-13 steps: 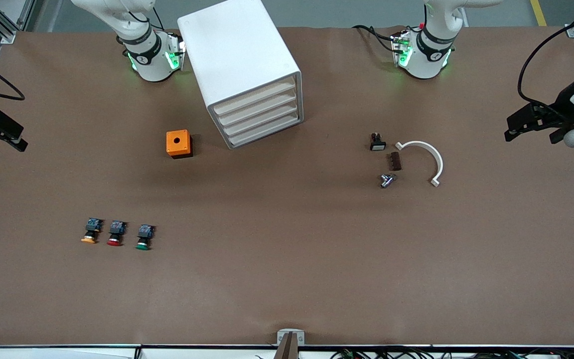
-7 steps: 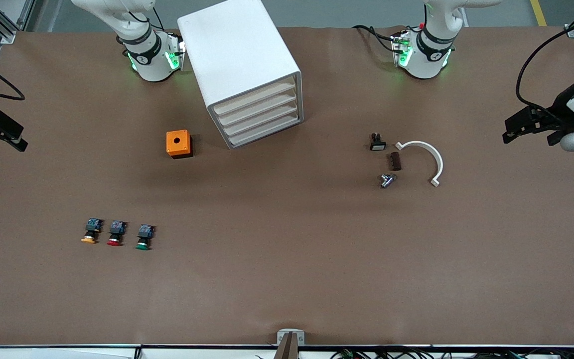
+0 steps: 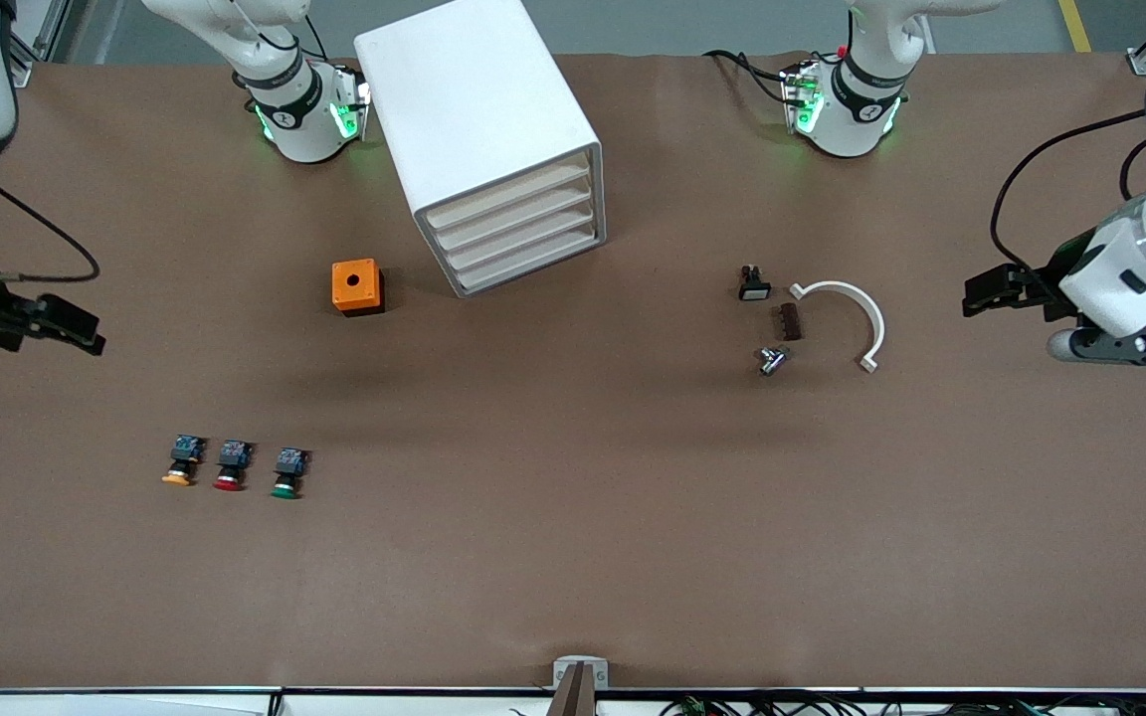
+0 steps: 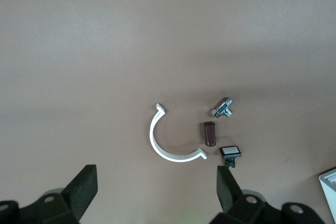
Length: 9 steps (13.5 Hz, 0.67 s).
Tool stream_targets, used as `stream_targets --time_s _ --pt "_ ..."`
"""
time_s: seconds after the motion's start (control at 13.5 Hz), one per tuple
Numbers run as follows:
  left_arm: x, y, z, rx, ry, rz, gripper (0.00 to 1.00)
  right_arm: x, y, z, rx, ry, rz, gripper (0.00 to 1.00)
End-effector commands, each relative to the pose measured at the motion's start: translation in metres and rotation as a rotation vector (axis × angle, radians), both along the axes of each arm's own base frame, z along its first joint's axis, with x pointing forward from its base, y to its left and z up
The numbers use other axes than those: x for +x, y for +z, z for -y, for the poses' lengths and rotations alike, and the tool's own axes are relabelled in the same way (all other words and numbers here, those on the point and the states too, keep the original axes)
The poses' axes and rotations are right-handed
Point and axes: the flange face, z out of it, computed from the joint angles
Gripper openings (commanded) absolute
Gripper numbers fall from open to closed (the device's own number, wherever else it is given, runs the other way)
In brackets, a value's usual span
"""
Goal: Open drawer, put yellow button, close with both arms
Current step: 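Move the right gripper to the yellow button while the left gripper reaches the cabinet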
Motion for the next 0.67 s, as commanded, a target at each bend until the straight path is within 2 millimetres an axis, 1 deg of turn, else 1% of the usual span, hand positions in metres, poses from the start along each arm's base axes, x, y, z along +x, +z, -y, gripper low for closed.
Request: stream_targets --time_s 0.0,0.07,0.22,0.37,0.45,0.59 --pt "0.002 -0.012 0.018 0.013 0.020 -0.025 1.00 0.018 -0.041 0.016 0.010 -0.008 -0.042 1.00" --pt "0.001 -0.014 0.029 0.015 0.027 -0.029 1.00 0.022 -0.053 0.020 0.012 -0.004 -0.056 1.00" --pt "0.000 -0.028 0.070 0.035 0.064 -0.056 1.00 0.029 -0.080 0.024 0.017 0.008 -0.086 1.00" --pt "-0.001 -0.039 0.111 0.067 0.156 -0.081 1.00 0.035 -0.105 0.027 0.021 0.004 -0.113 1.00" --pt "0.000 -0.045 0.135 0.071 0.218 -0.109 1.00 0.038 -0.117 0.036 0.024 -0.007 -0.119 1.00" --pt "0.005 -0.058 0.175 0.033 0.361 -0.186 1.00 0.044 -0.140 0.044 0.025 -0.010 -0.128 1.00"
